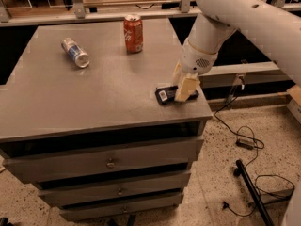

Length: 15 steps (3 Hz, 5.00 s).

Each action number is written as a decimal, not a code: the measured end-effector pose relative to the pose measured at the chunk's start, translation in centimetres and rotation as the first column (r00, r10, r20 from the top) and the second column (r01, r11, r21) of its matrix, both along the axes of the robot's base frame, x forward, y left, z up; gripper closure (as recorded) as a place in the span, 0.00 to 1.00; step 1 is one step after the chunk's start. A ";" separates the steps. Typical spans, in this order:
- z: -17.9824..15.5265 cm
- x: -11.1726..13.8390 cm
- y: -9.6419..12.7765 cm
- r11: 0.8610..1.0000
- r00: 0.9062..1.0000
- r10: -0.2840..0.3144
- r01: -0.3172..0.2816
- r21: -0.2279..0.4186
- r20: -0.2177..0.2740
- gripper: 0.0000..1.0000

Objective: Move rxbar blueberry near coke can

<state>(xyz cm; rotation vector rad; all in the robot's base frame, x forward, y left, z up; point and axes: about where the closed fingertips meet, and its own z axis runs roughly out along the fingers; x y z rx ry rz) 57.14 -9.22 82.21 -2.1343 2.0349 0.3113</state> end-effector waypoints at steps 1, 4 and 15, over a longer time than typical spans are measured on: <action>0.9 0.0 0.0 1.000 1.000 0.000 0.000 0.000 0.000 0.96; 3.8 4.5 -0.6 1.000 0.989 0.005 -0.005 0.003 0.147 1.00; 5.1 22.3 4.4 0.986 0.828 0.024 -0.112 0.124 0.560 0.00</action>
Offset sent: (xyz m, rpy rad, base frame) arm -0.0011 0.0011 -0.0141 0.0058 0.0046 0.0304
